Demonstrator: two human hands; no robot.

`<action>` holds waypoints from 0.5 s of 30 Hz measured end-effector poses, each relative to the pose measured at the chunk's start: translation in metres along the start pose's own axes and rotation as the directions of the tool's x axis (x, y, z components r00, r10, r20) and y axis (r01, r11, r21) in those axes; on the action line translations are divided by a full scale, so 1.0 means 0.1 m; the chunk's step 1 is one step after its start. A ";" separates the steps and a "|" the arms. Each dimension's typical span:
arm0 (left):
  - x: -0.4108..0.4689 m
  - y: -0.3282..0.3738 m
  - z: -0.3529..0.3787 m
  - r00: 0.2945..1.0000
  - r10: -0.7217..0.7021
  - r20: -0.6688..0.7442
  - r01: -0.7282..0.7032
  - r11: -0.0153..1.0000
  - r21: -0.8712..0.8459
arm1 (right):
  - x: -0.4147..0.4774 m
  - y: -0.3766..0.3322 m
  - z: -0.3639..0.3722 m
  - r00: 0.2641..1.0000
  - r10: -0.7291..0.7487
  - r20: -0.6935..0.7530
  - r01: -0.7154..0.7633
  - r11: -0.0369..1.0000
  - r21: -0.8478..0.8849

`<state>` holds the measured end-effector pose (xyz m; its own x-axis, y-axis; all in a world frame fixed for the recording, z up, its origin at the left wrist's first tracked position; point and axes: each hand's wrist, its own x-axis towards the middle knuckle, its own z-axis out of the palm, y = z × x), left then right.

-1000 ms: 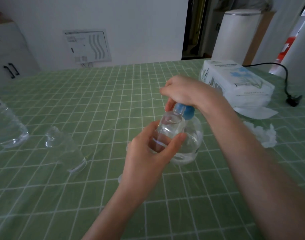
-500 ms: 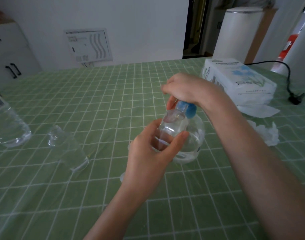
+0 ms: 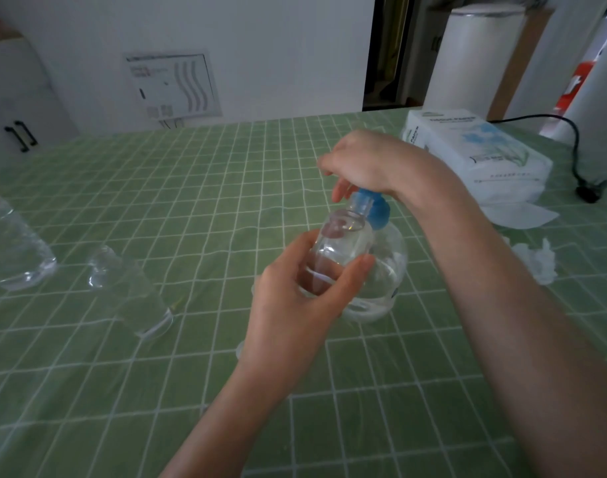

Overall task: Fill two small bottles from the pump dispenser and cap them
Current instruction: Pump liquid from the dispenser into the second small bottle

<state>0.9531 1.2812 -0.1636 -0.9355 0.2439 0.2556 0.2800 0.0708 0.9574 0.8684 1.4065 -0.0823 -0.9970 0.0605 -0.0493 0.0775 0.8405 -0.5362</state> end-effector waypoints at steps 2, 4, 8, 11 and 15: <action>0.00 0.00 0.00 1.000 -0.001 0.003 0.001 1.000 0.009 | 0.00 0.01 0.01 1.000 0.002 0.006 -0.002 1.000 0.014; 0.00 -0.01 -0.01 1.000 -0.001 0.003 0.001 1.000 0.012 | 0.01 0.02 0.03 1.000 0.006 0.015 -0.006 1.000 0.022; -0.01 -0.02 0.00 1.000 -0.004 0.000 0.004 1.000 0.022 | 0.02 0.04 0.07 0.999 0.019 0.042 -0.020 0.999 0.029; -0.01 -0.02 0.00 1.000 -0.004 0.001 0.004 1.000 0.018 | 0.01 0.04 0.08 0.999 0.018 0.037 -0.018 1.000 0.022; 0.00 -0.01 -0.01 1.000 0.000 0.012 0.000 1.000 -0.009 | 0.00 0.02 0.02 1.000 0.000 0.023 0.000 1.000 0.023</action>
<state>0.9529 1.2805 -0.1648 -0.9327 0.2560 0.2539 0.2780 0.0622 0.9586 0.8689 1.4070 -0.0853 -0.9965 0.0482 -0.0684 0.0781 0.8280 -0.5553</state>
